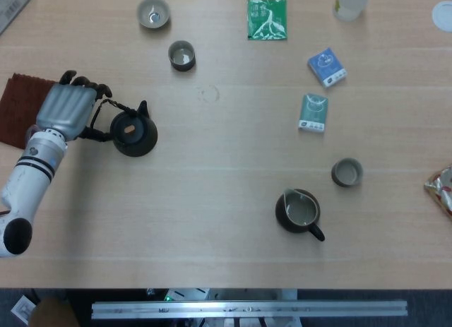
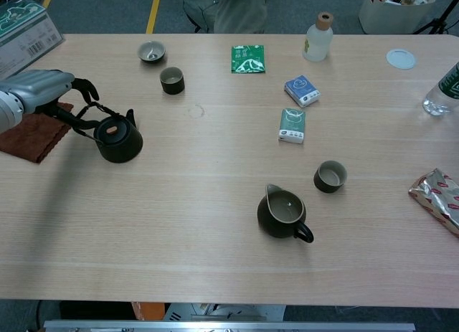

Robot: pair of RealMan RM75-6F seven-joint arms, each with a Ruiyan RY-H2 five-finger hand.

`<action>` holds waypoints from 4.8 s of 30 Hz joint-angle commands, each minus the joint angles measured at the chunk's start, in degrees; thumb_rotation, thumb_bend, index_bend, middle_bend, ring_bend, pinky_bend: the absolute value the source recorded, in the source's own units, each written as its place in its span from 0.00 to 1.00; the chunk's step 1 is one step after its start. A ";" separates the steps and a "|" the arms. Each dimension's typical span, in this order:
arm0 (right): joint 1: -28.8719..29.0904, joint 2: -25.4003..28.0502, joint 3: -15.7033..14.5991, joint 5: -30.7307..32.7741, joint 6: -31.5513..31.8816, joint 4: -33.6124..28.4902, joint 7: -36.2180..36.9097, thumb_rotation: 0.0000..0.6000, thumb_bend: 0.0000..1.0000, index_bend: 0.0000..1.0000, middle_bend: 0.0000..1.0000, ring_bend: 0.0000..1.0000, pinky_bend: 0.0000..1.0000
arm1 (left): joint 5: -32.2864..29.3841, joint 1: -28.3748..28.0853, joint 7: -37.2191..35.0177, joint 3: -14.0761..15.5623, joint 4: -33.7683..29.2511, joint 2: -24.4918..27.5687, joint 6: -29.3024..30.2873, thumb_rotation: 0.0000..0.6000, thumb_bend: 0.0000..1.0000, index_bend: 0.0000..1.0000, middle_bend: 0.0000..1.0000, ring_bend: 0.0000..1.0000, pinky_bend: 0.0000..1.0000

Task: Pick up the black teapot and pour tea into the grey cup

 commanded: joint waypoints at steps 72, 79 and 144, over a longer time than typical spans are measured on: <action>-2.18 0.27 -1.33 0.51 0.85 0.44 2.16 1.00 0.35 0.32 0.32 0.21 0.22 | 4.88 -3.51 -11.32 -0.54 2.23 2.33 -7.48 0.99 0.20 0.15 0.21 0.14 0.07; -2.37 0.32 -1.40 0.46 0.97 1.01 3.03 1.00 0.35 0.32 0.32 0.21 0.22 | -1.24 -5.69 -9.34 -0.51 4.91 -0.78 -8.42 0.66 0.20 0.15 0.21 0.14 0.07; -2.92 -0.24 -1.45 -0.11 1.79 2.64 5.03 1.00 0.35 0.32 0.32 0.21 0.22 | -3.20 -4.91 -6.84 -0.88 -7.54 -1.88 1.77 0.66 0.20 0.14 0.21 0.13 0.07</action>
